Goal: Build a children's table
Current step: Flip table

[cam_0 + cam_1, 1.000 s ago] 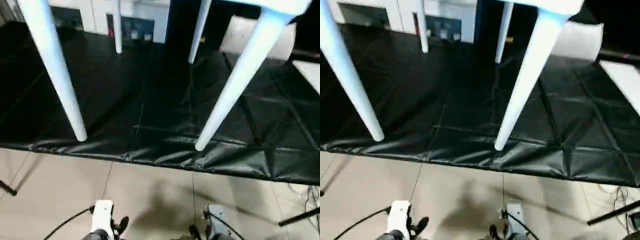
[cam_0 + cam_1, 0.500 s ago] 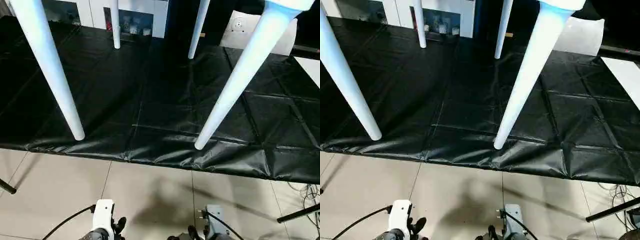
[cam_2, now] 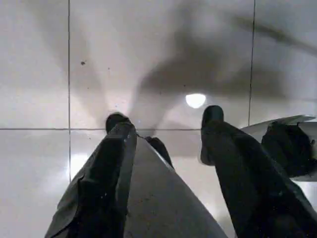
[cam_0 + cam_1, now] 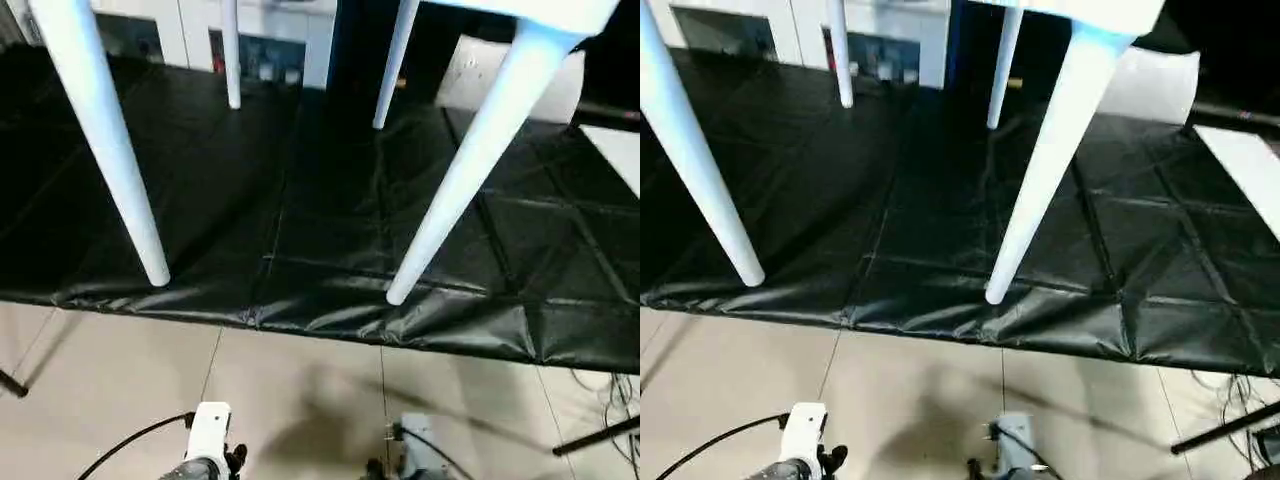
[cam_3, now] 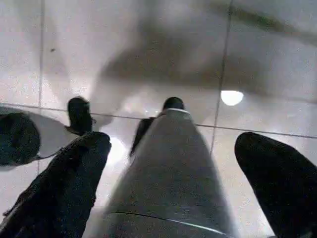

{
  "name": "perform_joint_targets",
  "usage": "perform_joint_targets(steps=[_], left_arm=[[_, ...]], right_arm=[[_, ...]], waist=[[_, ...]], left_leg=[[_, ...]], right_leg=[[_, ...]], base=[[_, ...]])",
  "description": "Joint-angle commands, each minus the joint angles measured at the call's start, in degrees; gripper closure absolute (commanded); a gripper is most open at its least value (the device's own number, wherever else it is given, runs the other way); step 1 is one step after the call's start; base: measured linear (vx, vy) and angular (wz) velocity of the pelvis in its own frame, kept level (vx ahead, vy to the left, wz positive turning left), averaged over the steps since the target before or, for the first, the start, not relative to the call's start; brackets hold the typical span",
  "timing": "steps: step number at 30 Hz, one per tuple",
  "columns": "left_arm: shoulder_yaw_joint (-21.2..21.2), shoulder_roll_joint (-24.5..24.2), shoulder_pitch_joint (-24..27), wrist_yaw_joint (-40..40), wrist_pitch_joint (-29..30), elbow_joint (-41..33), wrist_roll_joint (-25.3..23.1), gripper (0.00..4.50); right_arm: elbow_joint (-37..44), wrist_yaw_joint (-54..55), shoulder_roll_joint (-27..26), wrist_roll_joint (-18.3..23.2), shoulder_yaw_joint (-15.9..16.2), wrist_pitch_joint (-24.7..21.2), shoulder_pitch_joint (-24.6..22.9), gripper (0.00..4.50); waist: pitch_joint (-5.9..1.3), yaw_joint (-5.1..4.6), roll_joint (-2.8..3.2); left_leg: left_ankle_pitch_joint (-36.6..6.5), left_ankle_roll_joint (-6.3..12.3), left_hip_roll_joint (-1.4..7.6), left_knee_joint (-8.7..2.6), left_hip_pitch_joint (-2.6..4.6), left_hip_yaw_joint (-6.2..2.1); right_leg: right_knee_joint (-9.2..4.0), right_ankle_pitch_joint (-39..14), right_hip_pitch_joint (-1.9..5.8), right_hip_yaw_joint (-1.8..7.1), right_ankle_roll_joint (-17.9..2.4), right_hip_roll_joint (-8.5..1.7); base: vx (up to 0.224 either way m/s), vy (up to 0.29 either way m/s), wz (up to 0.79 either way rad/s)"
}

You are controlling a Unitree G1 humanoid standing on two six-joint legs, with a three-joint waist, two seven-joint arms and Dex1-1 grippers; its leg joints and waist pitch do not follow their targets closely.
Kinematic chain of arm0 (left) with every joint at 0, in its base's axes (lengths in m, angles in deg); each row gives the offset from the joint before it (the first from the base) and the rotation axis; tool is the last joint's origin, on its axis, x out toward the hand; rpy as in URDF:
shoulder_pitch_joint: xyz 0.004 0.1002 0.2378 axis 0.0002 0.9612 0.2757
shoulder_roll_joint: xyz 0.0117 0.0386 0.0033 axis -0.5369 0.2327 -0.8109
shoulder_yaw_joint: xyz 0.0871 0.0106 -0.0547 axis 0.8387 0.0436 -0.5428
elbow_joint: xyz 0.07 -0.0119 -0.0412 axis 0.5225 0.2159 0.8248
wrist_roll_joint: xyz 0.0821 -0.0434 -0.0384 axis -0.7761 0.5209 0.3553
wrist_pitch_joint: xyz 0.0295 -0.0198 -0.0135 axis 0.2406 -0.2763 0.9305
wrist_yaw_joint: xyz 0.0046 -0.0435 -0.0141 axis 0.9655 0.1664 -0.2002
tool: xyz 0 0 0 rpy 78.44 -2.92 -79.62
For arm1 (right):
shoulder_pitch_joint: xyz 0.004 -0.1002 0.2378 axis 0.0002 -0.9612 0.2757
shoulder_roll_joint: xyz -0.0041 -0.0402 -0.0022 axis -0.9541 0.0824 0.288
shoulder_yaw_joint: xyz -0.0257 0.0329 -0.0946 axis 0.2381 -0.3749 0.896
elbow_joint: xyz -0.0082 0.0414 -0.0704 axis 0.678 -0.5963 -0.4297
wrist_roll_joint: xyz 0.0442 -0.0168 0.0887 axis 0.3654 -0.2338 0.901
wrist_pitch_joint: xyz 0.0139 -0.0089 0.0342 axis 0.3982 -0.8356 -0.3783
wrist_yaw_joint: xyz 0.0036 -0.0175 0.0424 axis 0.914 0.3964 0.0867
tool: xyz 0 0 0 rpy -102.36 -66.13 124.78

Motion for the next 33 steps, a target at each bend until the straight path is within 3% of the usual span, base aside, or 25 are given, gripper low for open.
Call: perform_joint_targets(steps=[1,10,16,25,33], left_arm=[[0.3,1.4,2.0,-0.2,0.9,2.8,-0.3,1.90],[0.3,1.4,2.0,-0.2,0.9,2.8,-0.3,1.90],[0.3,1.4,2.0,-0.2,0.9,2.8,-0.3,1.90],[0.3,1.4,2.0,-0.2,0.9,2.8,-0.3,1.90],[0.3,1.4,2.0,-0.2,0.9,2.8,-0.3,1.90]], right_arm=[[-1.7,0.1,0.3,-0.3,0.1,-0.9,-1.1,0.00],[-1.7,0.1,0.3,-0.3,0.1,-0.9,-1.1,0.00],[-1.7,0.1,0.3,-0.3,0.1,-0.9,-1.1,0.00],[-1.7,0.1,0.3,-0.3,0.1,-0.9,-1.1,0.00],[-1.7,0.1,0.3,-0.3,0.1,-0.9,-1.1,0.00]], waist=[[-1.44,0.26,0.74],[-1.66,0.32,0.72],[-1.48,0.32,0.77],[-1.49,0.28,0.75],[-1.33,0.27,0.77]], left_leg=[[-8.6,2.61,5.95,-5.45,-0.23,-2.14],[-7.2,3.02,5.97,-5.49,-0.34,-2.08],[-9.3,2.31,6.06,-5.72,-0.37,-2.19],[-8.7,2.46,6.02,-5.73,-0.38,-2.09],[-10.3,1.86,6.08,-5.93,-0.42,-2.23]], right_leg=[[-4.54,-6.7,1.49,4.82,-14.9,-6.63],[-4.31,-4.4,1.48,4.75,-14.9,-6.45],[-4.73,-7.8,1.35,4.81,-14.3,-6.53],[-4.65,-6.3,1.30,4.82,-14.5,-6.48],[-5.00,-9.1,1.18,4.90,-13.8,-6.57]], base=[[0.000,0.000,0.00],[0.000,0.000,0.00],[0.000,0.000,0.00],[0.000,0.000,0.00],[0.000,0.000,0.00]])
